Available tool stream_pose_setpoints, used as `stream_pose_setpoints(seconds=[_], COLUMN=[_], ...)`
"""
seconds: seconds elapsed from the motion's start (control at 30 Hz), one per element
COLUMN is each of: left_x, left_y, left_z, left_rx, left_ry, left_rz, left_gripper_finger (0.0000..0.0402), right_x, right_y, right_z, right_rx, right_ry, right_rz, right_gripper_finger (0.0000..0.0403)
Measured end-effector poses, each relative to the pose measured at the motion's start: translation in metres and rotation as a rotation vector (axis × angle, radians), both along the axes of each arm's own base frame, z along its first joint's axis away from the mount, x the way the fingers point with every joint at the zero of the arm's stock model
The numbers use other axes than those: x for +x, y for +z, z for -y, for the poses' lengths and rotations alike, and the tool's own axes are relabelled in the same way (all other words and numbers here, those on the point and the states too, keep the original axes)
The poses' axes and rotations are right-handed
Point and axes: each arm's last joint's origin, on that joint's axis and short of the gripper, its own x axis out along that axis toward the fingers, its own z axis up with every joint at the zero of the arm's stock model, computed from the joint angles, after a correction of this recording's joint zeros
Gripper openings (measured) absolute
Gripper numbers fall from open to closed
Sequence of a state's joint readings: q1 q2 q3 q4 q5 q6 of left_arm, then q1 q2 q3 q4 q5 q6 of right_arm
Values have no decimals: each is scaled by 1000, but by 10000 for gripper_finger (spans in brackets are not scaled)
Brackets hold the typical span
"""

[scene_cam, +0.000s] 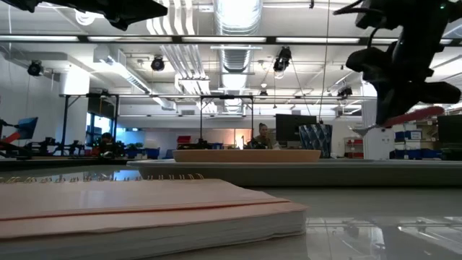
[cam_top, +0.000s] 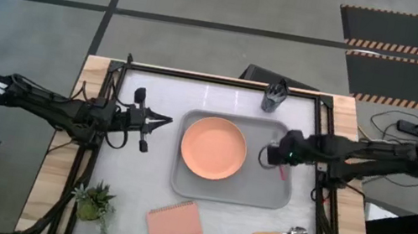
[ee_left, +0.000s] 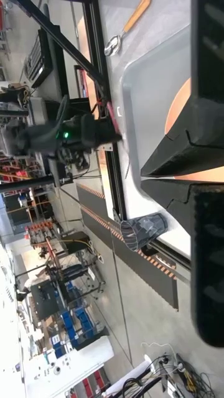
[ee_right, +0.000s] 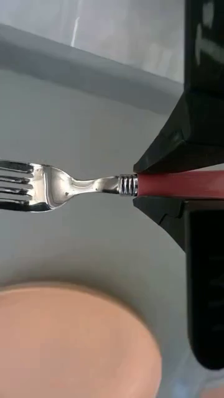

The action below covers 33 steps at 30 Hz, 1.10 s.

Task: Pick and place plate/cup/fork/spoon on tray
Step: Put the pink fork on the right side of the gray serving tray

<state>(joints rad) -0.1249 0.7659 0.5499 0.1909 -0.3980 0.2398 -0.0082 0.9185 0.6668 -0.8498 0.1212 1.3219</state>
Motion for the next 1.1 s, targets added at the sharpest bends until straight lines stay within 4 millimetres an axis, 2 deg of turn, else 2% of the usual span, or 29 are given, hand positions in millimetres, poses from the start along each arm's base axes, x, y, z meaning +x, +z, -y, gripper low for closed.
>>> stream_pose_setpoints(seconds=[0.17, 0.3, 0.57, 0.87, 1.1], left_x=[0, 0, 0, 0, 0], left_y=[0, 0, -1, -1, -2], left_z=[0, 0, 0, 0, 0], left_rx=[0, 0, 1, 2, 2], left_ry=[0, 0, 0, 0, 0], left_rz=[-1, -1, -8, -13, -16], left_gripper_finger=[0, 0, 0, 0, 0], right_x=[11, 17, 24, 25, 26], right_y=[-18, -34, -54, -59, -60], right_z=[-26, -35, -37, -36, -36], right_rx=[38, 39, 16, -13, -12], right_ry=[-25, -58, -86, -102, -112], right_rz=[-97, -184, -296, -314, -319], right_gripper_finger=[29, 29, 29, 31, 72])
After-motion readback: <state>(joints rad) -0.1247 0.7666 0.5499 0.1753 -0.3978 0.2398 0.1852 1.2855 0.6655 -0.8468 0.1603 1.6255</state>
